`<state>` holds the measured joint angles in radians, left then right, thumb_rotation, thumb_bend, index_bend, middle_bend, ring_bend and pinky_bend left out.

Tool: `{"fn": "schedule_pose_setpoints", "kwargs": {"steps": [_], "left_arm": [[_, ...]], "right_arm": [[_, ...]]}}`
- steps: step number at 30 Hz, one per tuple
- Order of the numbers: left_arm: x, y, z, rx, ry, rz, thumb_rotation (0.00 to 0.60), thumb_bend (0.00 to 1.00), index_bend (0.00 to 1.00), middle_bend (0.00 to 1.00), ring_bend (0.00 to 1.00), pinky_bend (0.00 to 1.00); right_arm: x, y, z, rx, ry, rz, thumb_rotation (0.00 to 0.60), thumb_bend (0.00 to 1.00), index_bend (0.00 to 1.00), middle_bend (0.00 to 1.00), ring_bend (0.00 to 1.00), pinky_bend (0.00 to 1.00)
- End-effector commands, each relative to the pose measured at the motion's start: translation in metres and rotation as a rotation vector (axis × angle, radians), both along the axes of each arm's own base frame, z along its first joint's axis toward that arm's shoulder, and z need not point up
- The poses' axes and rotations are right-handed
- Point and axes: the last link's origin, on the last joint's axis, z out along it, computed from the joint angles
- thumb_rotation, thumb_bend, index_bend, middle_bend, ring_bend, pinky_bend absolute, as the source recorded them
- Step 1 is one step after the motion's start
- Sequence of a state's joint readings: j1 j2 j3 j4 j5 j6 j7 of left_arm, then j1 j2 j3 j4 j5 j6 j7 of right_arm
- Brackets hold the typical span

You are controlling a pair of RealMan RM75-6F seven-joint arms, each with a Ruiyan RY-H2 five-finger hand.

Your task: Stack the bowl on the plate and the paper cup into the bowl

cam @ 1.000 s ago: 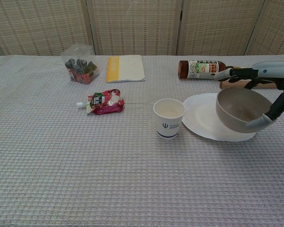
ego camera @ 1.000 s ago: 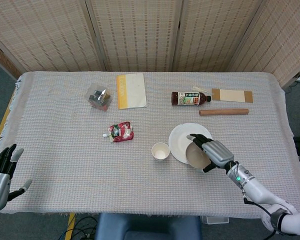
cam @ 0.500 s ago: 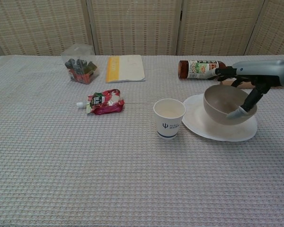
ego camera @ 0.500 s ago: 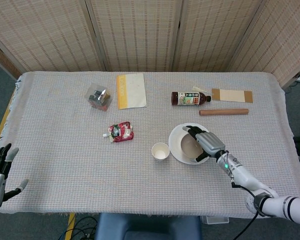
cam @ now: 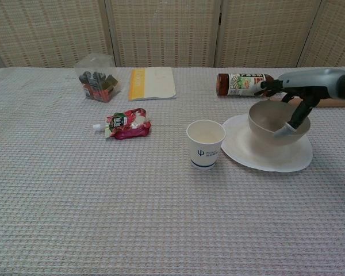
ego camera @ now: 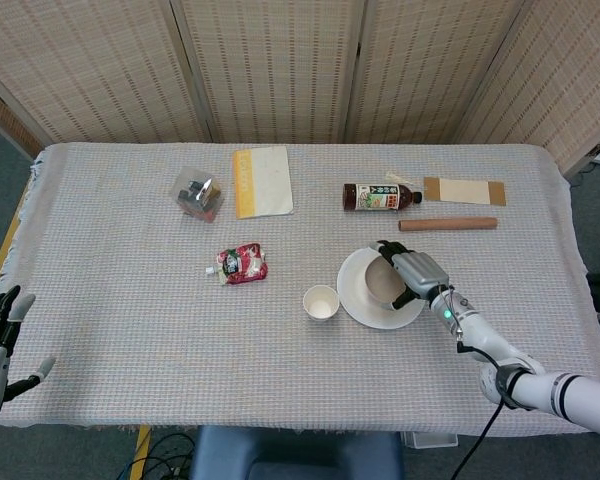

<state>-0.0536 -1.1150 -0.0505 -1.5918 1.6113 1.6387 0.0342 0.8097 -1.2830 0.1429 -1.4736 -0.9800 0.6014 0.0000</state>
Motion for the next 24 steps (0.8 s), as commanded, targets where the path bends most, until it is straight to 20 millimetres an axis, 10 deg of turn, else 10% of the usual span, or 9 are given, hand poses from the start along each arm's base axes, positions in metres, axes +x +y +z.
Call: {"fn": "schedule_pose_setpoints", "kwargs": {"steps": [1, 24], "left_arm": [[0.0, 0.0, 0.0, 0.001, -0.001, 0.0, 0.6, 0.25, 0.04, 0.0, 0.0, 0.16], [-0.001, -0.003, 0.003, 0.008, -0.006, 0.002, 0.6, 0.25, 0.05, 0.0, 0.0, 0.16]], "right_arm": [[-0.001, -0.001, -0.004, 0.005, 0.003, -0.005, 0.6, 0.28, 0.0, 0.0, 0.0, 0.45], [-0.006, -0.006, -0.02, 0.02, -0.001, -0.014, 0.6, 0.2, 0.0, 0.0, 0.0, 0.42]]}}
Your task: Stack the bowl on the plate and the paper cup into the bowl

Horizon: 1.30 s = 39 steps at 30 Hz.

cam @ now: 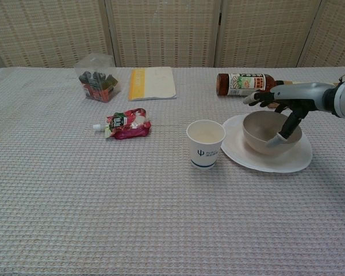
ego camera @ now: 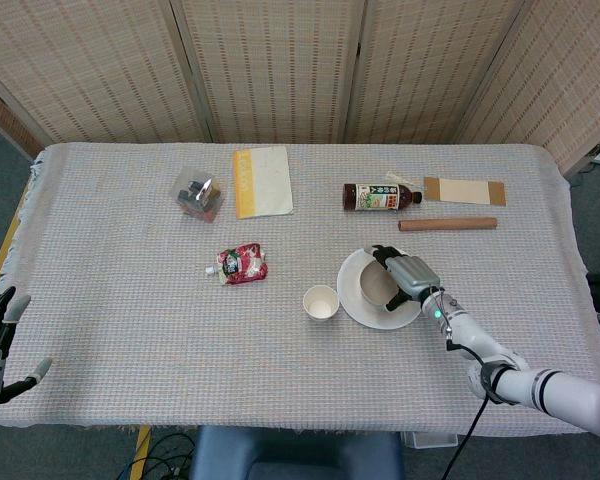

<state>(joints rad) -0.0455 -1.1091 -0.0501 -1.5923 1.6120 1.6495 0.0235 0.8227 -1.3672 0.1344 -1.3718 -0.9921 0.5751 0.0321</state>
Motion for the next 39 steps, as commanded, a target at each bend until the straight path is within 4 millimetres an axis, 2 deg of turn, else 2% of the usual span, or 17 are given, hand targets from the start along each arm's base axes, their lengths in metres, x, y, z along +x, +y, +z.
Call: {"fn": "schedule_pose_setpoints", "kwargs": {"steps": [1, 5, 16, 19, 24, 26, 34, 39], "left_arm": [[0.0, 0.0, 0.0, 0.0, 0.0, -0.001, 0.6, 0.25, 0.05, 0.0, 0.0, 0.16], [0.0, 0.0, -0.001, -0.003, 0.001, -0.001, 0.6, 0.25, 0.06, 0.0, 0.0, 0.16], [0.0, 0.0, -0.001, -0.003, 0.004, 0.001, 0.6, 0.25, 0.06, 0.0, 0.0, 0.16], [0.0, -0.001, -0.001, -0.002, 0.005, 0.001, 0.6, 0.25, 0.07, 0.0, 0.0, 0.16], [0.0, -0.001, -0.001, -0.001, 0.004, 0.001, 0.6, 0.25, 0.07, 0.0, 0.0, 0.16], [0.0, -0.001, -0.001, -0.001, 0.004, 0.001, 0.6, 0.25, 0.07, 0.0, 0.0, 0.16], [0.0, -0.001, -0.001, -0.001, 0.006, 0.001, 0.6, 0.25, 0.07, 0.0, 0.0, 0.16], [-0.001, 0.0, -0.001, -0.005, 0.008, 0.003, 0.6, 0.25, 0.07, 0.0, 0.0, 0.16]], "right_arm": [[0.0, 0.0, 0.003, 0.002, 0.001, 0.004, 0.6, 0.19, 0.0, 0.0, 0.0, 0.41], [-0.001, 0.001, 0.006, 0.008, 0.005, 0.003, 0.6, 0.18, 0.0, 0.0, 0.0, 0.35], [-0.005, -0.002, 0.003, 0.002, 0.004, -0.002, 0.6, 0.18, 0.0, 0.0, 0.0, 0.33], [-0.004, -0.002, 0.001, 0.003, 0.002, 0.003, 0.6, 0.16, 0.0, 0.0, 0.0, 0.26], [-0.003, -0.002, 0.004, 0.003, -0.004, 0.007, 0.6, 0.12, 0.0, 0.0, 0.0, 0.06], [-0.003, -0.002, 0.005, 0.007, -0.006, 0.006, 0.6, 0.12, 0.0, 0.0, 0.0, 0.01], [-0.004, 0.0, 0.01, 0.02, 0.001, 0.007, 0.6, 0.09, 0.0, 0.0, 0.0, 0.0], [0.0, 0.006, 0.029, 0.002, -0.006, 0.029, 0.6, 0.09, 0.0, 0.0, 0.0, 0.0]]}}
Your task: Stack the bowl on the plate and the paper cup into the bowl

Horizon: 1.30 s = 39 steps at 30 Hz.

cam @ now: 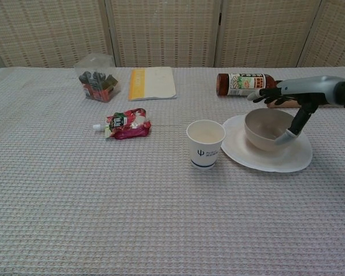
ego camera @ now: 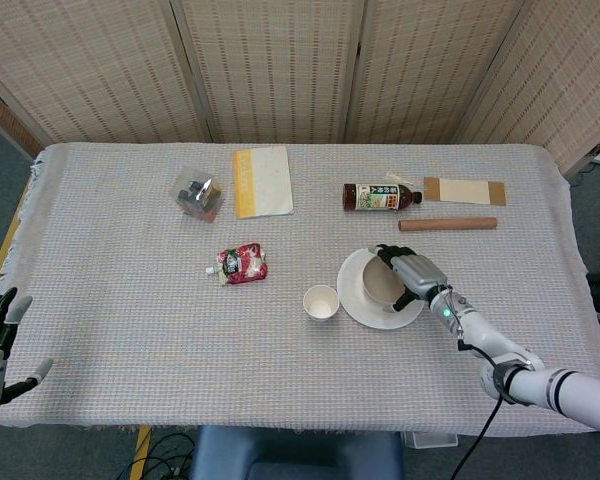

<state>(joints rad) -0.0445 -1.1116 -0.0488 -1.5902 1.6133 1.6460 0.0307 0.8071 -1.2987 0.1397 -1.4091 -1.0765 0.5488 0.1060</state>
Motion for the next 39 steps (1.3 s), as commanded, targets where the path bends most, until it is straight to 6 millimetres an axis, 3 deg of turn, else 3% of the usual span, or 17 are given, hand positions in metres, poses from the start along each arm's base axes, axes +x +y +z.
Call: {"fn": "schedule_pose_setpoints", "kwargs": {"steps": [1, 6, 11, 16, 27, 32, 39], "left_arm": [[0.0, 0.0, 0.0, -0.001, 0.001, 0.0, 0.6, 0.25, 0.07, 0.0, 0.0, 0.16], [0.001, 0.001, -0.002, 0.0, 0.003, -0.002, 0.6, 0.25, 0.07, 0.0, 0.0, 0.16], [0.003, 0.002, -0.005, -0.008, 0.006, -0.006, 0.6, 0.25, 0.07, 0.0, 0.0, 0.16], [0.004, 0.002, -0.005, -0.009, 0.005, -0.012, 0.6, 0.25, 0.07, 0.0, 0.0, 0.16], [0.002, -0.004, 0.007, 0.027, -0.017, -0.013, 0.6, 0.25, 0.07, 0.0, 0.0, 0.16], [0.0, -0.007, 0.012, 0.041, -0.027, -0.015, 0.6, 0.25, 0.07, 0.0, 0.0, 0.16], [0.001, -0.009, 0.016, 0.052, -0.036, -0.021, 0.6, 0.25, 0.07, 0.0, 0.0, 0.16]], "right_arm": [[0.003, 0.006, 0.016, -0.017, -0.009, 0.018, 0.6, 0.09, 0.0, 0.0, 0.0, 0.0], [0.017, 0.021, 0.045, -0.053, -0.056, 0.057, 0.6, 0.09, 0.0, 0.0, 0.0, 0.0], [0.034, 0.031, 0.051, -0.025, -0.076, 0.103, 0.6, 0.09, 0.0, 0.0, 0.0, 0.0], [0.057, 0.028, 0.034, 0.022, -0.081, 0.15, 0.6, 0.09, 0.0, 0.0, 0.0, 0.0], [0.102, 0.014, -0.024, 0.141, -0.025, 0.184, 0.6, 0.09, 0.0, 0.0, 0.0, 0.0], [0.114, 0.015, -0.041, 0.161, -0.001, 0.188, 0.6, 0.09, 0.0, 0.0, 0.0, 0.0], [0.116, 0.016, -0.053, 0.151, 0.042, 0.188, 0.6, 0.11, 0.01, 0.0, 0.0, 0.0]]}}
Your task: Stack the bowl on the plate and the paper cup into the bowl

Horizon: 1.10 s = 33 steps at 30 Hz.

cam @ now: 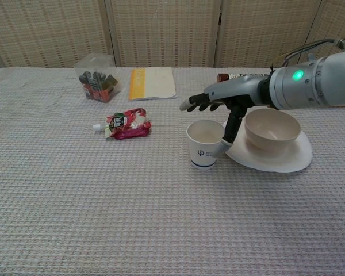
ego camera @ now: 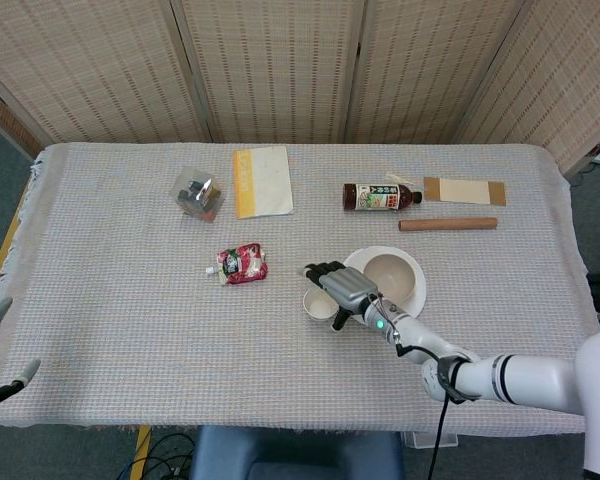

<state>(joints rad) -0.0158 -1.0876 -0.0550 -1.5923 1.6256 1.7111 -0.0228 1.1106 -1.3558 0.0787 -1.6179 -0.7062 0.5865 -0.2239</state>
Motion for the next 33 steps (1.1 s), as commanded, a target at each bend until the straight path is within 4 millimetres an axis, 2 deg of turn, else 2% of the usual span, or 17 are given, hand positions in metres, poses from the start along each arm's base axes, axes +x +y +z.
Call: {"fn": "schedule_pose_setpoints", "kwargs": {"steps": [1, 10, 17, 21, 26, 29, 33], "left_arm": [[0.0, 0.0, 0.0, 0.0, -0.001, -0.001, 0.6, 0.25, 0.07, 0.0, 0.0, 0.16], [0.0, -0.001, 0.001, 0.001, -0.004, -0.001, 0.6, 0.25, 0.07, 0.0, 0.0, 0.16], [0.0, -0.003, 0.002, 0.005, -0.007, -0.002, 0.6, 0.25, 0.07, 0.0, 0.0, 0.16], [-0.001, -0.004, 0.003, 0.008, -0.006, 0.001, 0.6, 0.25, 0.07, 0.0, 0.0, 0.16], [-0.001, -0.004, 0.002, 0.007, -0.002, 0.003, 0.6, 0.25, 0.07, 0.0, 0.0, 0.16], [-0.001, -0.003, 0.001, 0.005, 0.002, 0.005, 0.6, 0.25, 0.07, 0.0, 0.0, 0.16], [-0.001, -0.002, -0.001, -0.001, 0.009, 0.007, 0.6, 0.25, 0.07, 0.0, 0.0, 0.16]], "right_arm": [[0.0, -0.001, -0.005, -0.014, 0.019, 0.008, 0.6, 0.11, 0.01, 0.0, 0.0, 0.0], [-0.003, -0.003, -0.012, -0.061, 0.048, 0.009, 0.6, 0.19, 0.18, 0.0, 0.0, 0.0], [0.0, -0.003, -0.019, -0.092, 0.056, 0.026, 0.6, 0.24, 0.3, 0.0, 0.0, 0.0], [0.003, -0.003, -0.017, -0.111, 0.042, 0.028, 0.6, 0.26, 0.37, 0.0, 0.0, 0.0], [0.007, -0.003, -0.004, -0.135, 0.009, 0.023, 0.6, 0.27, 0.39, 0.0, 0.0, 0.0], [0.009, -0.004, 0.011, -0.167, -0.015, 0.022, 0.6, 0.27, 0.4, 0.0, 0.0, 0.0], [0.007, -0.007, 0.041, -0.231, -0.037, 0.016, 0.6, 0.27, 0.4, 0.0, 0.0, 0.0]]}}
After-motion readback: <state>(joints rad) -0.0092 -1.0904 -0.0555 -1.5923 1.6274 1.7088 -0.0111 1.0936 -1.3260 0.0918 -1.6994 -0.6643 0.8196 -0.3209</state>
